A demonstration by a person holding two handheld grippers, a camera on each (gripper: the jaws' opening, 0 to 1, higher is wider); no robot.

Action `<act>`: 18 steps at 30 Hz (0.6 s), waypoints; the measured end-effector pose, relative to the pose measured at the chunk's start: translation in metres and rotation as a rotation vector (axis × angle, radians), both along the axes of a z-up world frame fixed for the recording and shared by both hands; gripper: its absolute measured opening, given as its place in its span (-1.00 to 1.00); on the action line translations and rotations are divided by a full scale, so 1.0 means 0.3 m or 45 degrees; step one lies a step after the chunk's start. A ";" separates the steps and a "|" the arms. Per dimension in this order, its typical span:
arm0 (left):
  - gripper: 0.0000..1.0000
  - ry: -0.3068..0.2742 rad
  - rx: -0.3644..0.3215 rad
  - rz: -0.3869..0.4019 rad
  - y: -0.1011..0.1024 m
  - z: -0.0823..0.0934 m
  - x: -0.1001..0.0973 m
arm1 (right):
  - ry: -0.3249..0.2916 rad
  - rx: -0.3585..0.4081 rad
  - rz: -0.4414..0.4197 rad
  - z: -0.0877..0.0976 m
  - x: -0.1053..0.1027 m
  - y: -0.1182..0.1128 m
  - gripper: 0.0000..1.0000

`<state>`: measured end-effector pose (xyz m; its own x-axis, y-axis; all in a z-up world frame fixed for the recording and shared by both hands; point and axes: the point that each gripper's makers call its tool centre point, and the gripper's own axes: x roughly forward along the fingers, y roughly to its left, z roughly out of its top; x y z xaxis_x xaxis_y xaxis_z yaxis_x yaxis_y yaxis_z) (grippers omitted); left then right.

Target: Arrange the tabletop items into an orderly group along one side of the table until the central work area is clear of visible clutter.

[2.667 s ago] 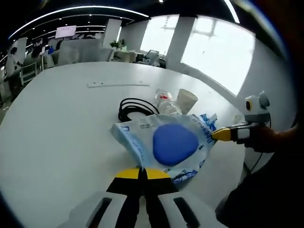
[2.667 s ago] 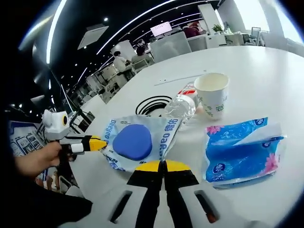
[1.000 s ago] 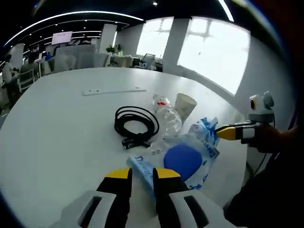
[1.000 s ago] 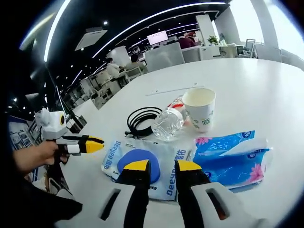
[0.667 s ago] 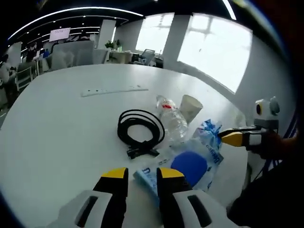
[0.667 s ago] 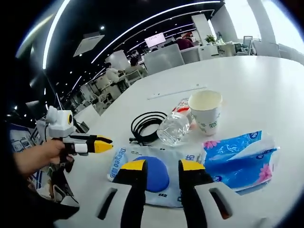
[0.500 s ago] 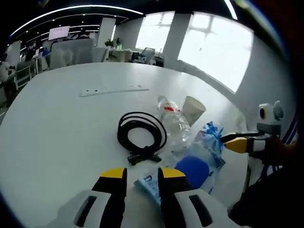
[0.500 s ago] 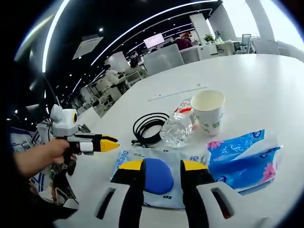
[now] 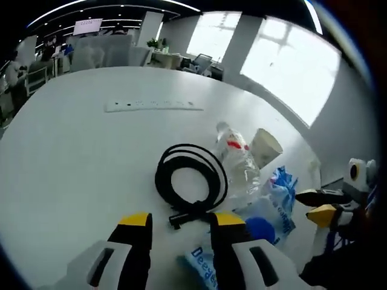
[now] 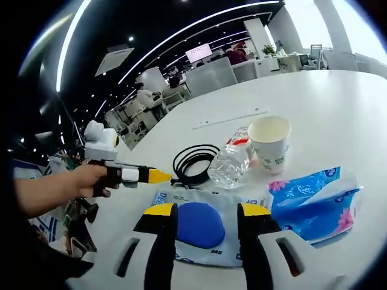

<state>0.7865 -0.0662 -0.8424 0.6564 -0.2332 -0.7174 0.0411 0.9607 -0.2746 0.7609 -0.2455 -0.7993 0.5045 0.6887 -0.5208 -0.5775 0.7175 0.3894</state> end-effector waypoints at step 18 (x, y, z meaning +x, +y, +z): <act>-0.32 0.119 -0.058 0.118 -0.013 -0.086 0.071 | 0.019 -0.024 -0.019 -0.025 -0.002 -0.049 -0.30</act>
